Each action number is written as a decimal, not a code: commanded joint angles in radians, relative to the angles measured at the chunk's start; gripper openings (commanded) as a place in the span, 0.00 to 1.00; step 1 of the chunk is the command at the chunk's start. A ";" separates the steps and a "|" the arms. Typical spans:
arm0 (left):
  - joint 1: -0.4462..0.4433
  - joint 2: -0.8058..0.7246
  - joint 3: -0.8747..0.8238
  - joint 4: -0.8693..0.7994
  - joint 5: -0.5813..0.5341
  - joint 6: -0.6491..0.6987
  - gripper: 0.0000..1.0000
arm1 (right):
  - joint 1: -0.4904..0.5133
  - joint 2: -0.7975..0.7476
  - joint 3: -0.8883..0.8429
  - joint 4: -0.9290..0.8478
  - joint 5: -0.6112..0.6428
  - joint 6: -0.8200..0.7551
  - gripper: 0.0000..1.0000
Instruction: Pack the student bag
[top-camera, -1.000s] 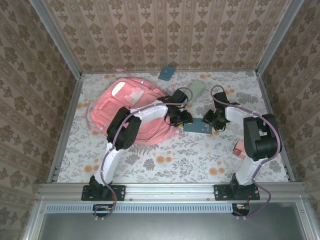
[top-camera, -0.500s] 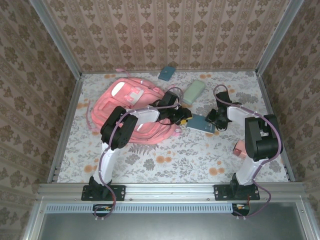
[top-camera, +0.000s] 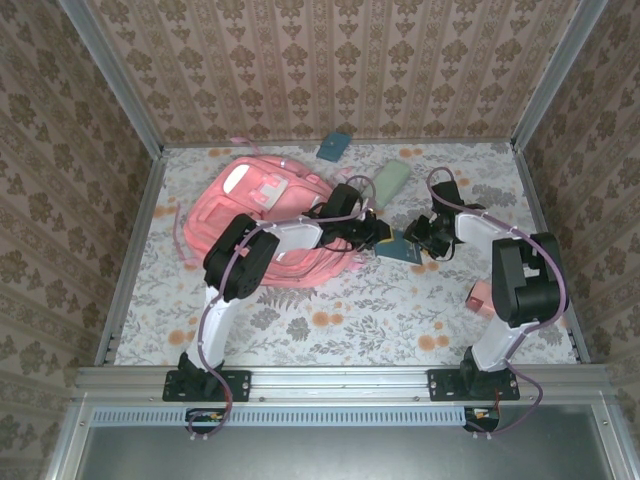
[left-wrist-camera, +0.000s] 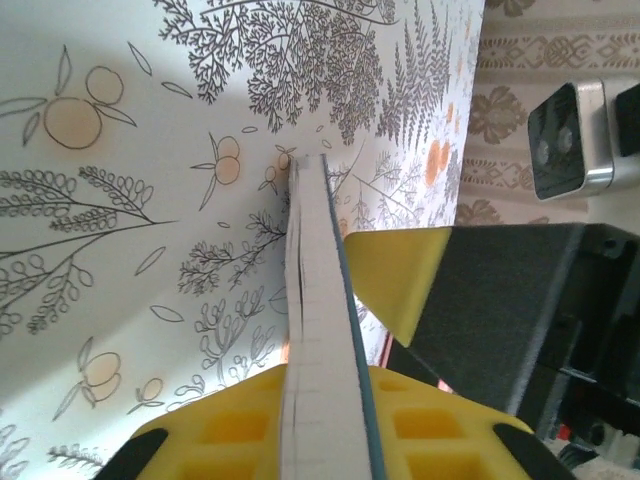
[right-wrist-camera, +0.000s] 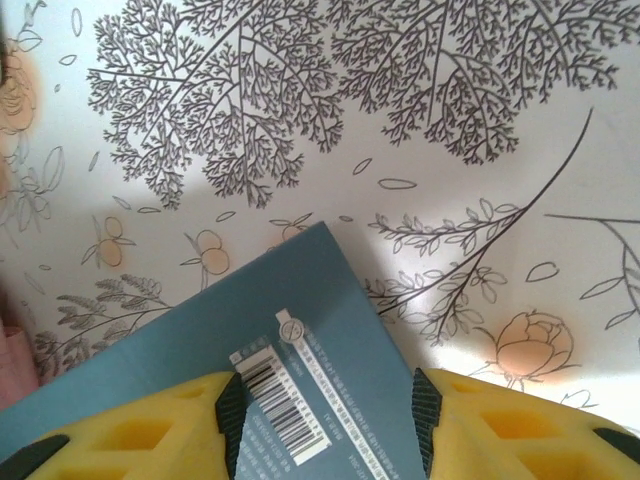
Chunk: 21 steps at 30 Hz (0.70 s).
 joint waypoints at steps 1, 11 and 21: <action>0.015 -0.056 0.009 0.025 0.029 0.019 0.04 | -0.006 -0.056 0.010 -0.022 -0.051 -0.001 0.56; 0.114 -0.195 -0.020 0.031 0.134 0.038 0.00 | -0.128 -0.207 -0.107 0.238 -0.372 0.052 0.66; 0.164 -0.279 -0.034 0.049 0.243 0.033 0.00 | -0.139 -0.145 -0.157 0.603 -0.679 0.239 0.70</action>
